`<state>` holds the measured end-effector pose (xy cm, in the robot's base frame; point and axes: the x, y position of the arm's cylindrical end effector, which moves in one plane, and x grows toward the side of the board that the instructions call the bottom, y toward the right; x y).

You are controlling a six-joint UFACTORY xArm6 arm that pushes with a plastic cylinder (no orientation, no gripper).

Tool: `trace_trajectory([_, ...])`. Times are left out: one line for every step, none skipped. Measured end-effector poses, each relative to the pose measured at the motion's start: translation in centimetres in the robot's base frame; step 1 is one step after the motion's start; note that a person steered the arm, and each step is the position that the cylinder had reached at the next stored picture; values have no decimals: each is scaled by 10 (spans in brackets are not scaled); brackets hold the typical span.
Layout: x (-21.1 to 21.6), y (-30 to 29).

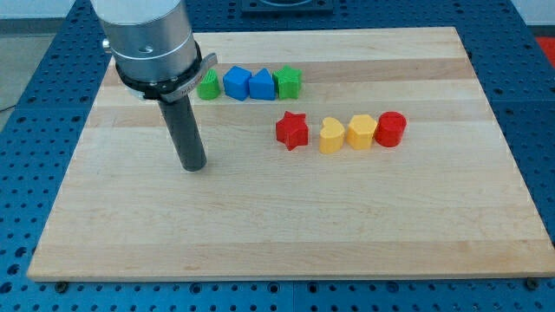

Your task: Nudge the red star right a bit

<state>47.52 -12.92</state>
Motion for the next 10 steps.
trace_trajectory([0, 0])
trace_trajectory([16, -16])
trace_trajectory([17, -16])
trace_trajectory([17, -17])
trace_trajectory([26, -19])
trace_trajectory([25, -11])
trace_trajectory([-12, -12])
trace_trajectory([-38, -12])
trace_trajectory([-53, 8])
trace_trajectory([-53, 48])
